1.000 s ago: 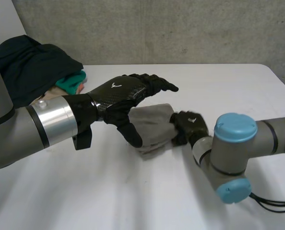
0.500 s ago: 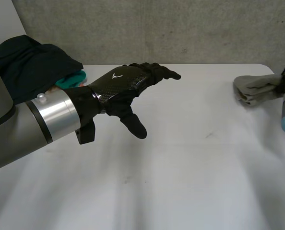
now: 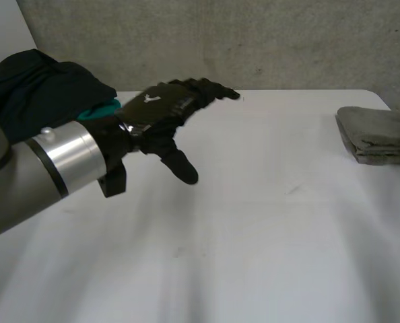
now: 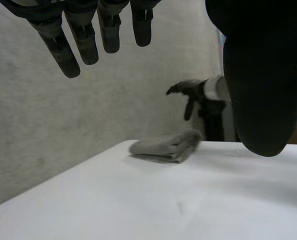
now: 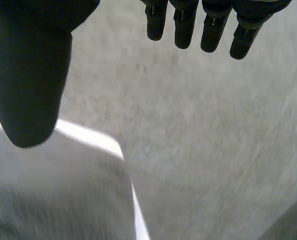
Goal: Fold the laundry.
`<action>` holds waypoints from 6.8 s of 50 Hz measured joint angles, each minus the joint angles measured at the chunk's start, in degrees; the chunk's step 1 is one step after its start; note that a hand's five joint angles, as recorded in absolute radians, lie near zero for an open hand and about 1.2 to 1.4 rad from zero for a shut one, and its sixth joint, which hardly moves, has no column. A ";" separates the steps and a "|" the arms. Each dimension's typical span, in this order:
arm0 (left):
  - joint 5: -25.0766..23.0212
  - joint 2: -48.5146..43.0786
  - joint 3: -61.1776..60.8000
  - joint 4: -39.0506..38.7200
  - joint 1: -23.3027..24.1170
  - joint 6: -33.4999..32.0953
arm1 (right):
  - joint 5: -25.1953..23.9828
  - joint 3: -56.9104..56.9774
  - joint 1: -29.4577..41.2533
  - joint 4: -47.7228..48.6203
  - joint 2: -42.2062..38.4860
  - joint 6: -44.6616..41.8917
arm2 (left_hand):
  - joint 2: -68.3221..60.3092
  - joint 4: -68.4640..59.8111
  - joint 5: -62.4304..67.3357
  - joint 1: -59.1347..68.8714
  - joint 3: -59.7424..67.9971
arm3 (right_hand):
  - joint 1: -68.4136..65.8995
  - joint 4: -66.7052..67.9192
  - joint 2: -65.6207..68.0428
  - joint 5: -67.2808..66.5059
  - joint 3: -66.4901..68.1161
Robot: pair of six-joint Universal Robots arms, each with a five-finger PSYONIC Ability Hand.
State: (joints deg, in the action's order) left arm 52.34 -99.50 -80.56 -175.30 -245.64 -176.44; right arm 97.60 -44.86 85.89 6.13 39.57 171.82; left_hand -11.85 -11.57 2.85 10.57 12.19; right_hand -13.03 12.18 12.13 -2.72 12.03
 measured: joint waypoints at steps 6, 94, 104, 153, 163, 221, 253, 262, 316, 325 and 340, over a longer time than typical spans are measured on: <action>12.28 3.64 -0.18 -4.02 -6.63 1.12 | -5.91 -31.50 8.57 23.89 22.89 -7.15 | -0.01 0.00 0.00 0.00 0.00 | 0.00 0.00 0.00 0.00 0.00; 24.42 -9.50 -4.48 -7.39 -6.02 -6.04 | -17.18 -52.08 21.47 -3.64 40.31 -10.04 | 0.09 0.02 -0.03 0.17 0.00 | 0.00 0.00 -0.01 -0.02 -0.01; 21.44 -22.39 2.69 -4.73 -5.92 -16.91 | -18.71 -58.30 29.38 -5.33 40.85 -10.64 | 0.09 0.02 -0.03 0.17 0.00 | 0.00 0.00 -0.01 -0.02 -0.01; 12.04 -34.24 20.69 3.88 4.69 -20.49 | -20.92 -61.15 31.57 13.67 52.37 -8.86 | -56.34 -57.08 52.44 53.10 55.11 | -48.62 56.47 55.32 -54.15 56.01; 23.57 -15.10 14.56 1.27 2.20 -11.25 | -22.83 -46.29 23.13 18.26 42.82 -8.72 | -56.42 -57.10 52.44 53.10 55.16 | -49.54 56.49 55.38 -54.15 56.16; 1.38 -23.83 -2.58 -11.29 -24.60 -20.38 | -7.36 -58.21 48.36 0.40 33.33 8.14 | -1.93 -2.36 0.35 3.13 1.43 | -14.14 15.39 14.83 -15.11 15.18; 18.46 -15.96 6.02 -7.02 -15.85 -24.23 | 0.44 -44.47 40.67 9.52 30.89 -5.55 | -56.43 -57.12 52.78 55.58 55.62 | -51.27 56.35 54.99 -54.14 55.99; 15.09 6.55 2.88 -0.84 -16.04 -15.49 | -6.30 -31.39 30.26 -3.31 45.32 -11.90 | -56.57 -57.14 53.58 55.58 55.88 | -51.28 56.47 55.32 -55.17 56.00; 24.45 -2.77 -5.31 -20.07 -3.75 -13.27 | -21.84 -4.54 23.00 7.37 8.34 -3.15 | -56.81 -57.19 54.45 55.58 55.99 | -53.03 56.55 55.66 -55.99 56.22; 22.54 -3.68 -18.93 -12.07 -4.24 -22.10 | -27.63 -20.47 24.48 -10.75 12.06 -21.89 | -56.81 -57.19 54.45 55.58 55.99 | -53.03 56.56 55.66 -56.00 56.23; 17.62 8.75 -25.60 26.89 -6.59 -41.28 | -20.61 -46.14 23.82 -35.02 33.45 -40.33 | -56.81 -57.19 54.45 55.58 55.99 | -53.03 56.56 55.67 -56.00 56.23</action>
State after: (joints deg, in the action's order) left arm 69.95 -90.75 -106.16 -148.41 -252.22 -217.72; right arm 76.99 -91.00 109.72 -28.89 73.01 131.50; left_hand -68.66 -68.76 57.30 66.16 68.18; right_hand -66.06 68.74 67.80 -58.73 68.26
